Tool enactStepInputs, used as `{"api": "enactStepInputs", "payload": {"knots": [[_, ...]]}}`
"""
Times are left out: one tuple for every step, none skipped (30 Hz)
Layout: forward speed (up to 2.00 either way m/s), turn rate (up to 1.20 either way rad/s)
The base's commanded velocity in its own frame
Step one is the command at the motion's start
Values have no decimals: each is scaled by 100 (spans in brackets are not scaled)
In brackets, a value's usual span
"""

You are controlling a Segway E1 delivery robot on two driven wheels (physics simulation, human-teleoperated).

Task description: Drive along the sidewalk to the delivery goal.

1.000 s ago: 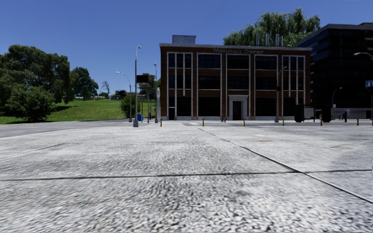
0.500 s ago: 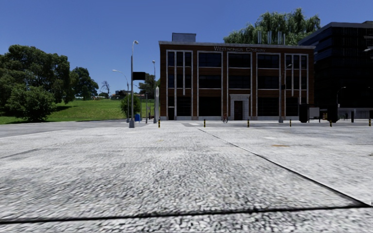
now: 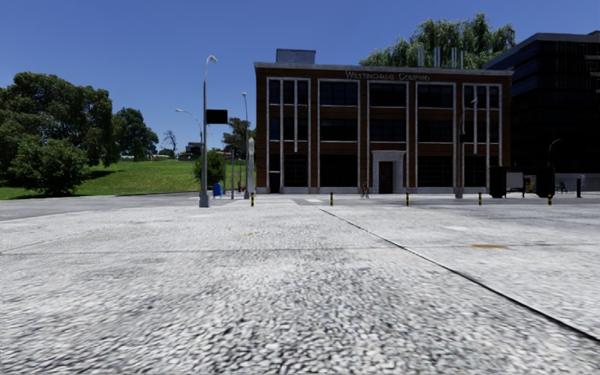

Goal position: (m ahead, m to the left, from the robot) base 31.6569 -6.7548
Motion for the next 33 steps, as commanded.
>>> {"api": "enactStepInputs", "payload": {"knots": [[200, 0], [200, 0], [200, 0], [200, 0], [200, 0], [200, 0], [200, 0], [200, 0], [200, 0], [200, 0], [200, 0], [200, 0], [200, 0], [200, 0], [200, 0], [200, 0], [200, 0], [200, 0], [200, 0], [200, 0], [200, 0], [200, 0], [200, 0], [200, 0], [200, 0], [200, 0], [200, 0], [200, 15], [200, 15], [200, 24], [200, 25], [200, 26], [200, 26]]}}
